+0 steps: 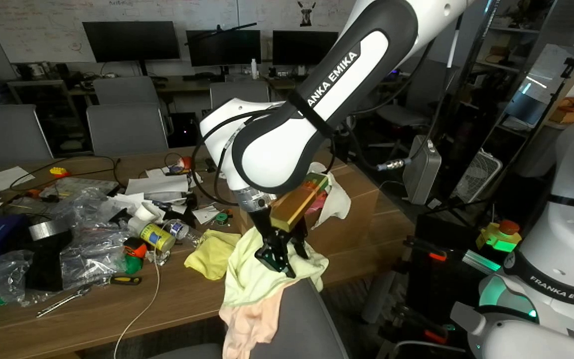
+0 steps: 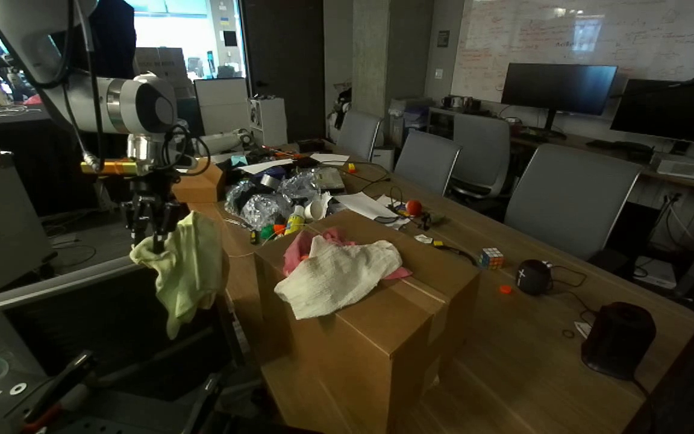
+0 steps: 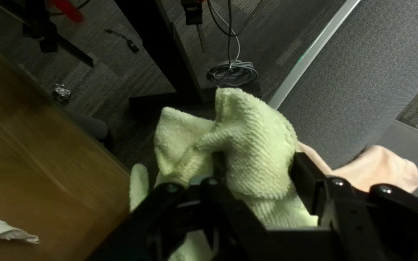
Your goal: Pick their clothes on the back rest of the chair and put them on the table
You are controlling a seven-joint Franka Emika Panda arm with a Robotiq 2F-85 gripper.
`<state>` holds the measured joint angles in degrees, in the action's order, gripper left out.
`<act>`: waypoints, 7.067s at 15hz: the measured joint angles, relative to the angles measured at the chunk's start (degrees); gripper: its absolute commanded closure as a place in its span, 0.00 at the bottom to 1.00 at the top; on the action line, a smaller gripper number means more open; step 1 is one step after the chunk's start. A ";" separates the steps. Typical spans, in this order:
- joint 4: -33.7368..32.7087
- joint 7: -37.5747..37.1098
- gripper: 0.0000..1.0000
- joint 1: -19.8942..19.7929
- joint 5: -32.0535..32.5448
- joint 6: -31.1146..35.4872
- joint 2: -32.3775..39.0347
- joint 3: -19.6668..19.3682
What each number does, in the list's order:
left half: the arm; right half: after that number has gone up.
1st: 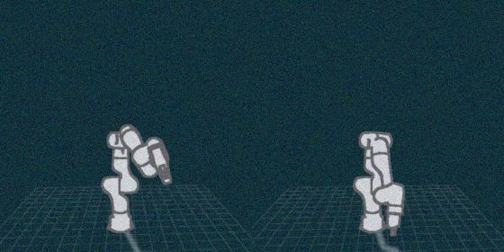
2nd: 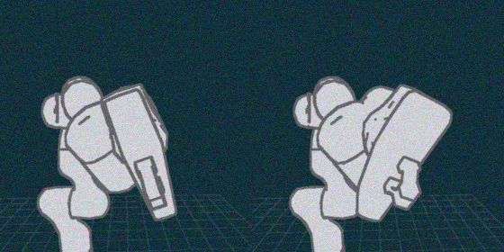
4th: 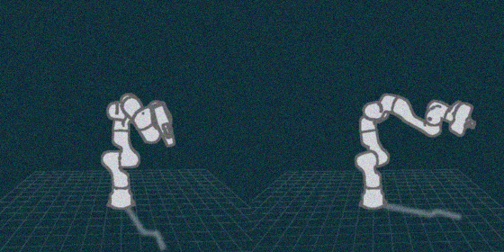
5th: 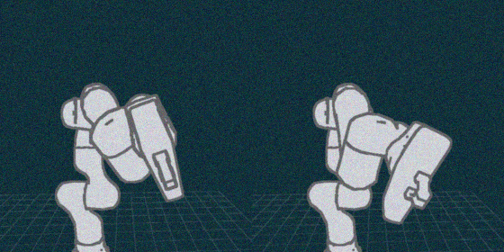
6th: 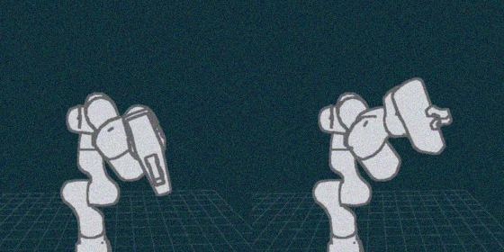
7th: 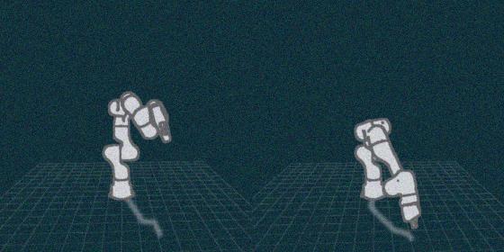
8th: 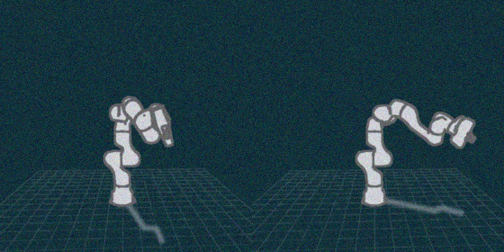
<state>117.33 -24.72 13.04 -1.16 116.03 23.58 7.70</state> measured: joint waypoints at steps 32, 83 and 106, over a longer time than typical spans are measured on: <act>-7.15 -19.58 0.99 -2.17 7.52 -18.87 -32.13 0.18; -16.05 -34.84 0.69 -22.99 5.76 -0.42 -17.45 -15.98; 23.36 5.63 0.00 -15.67 0.98 -15.91 -37.24 -8.02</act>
<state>140.70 -19.08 -2.63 -0.18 100.12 -13.66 -0.33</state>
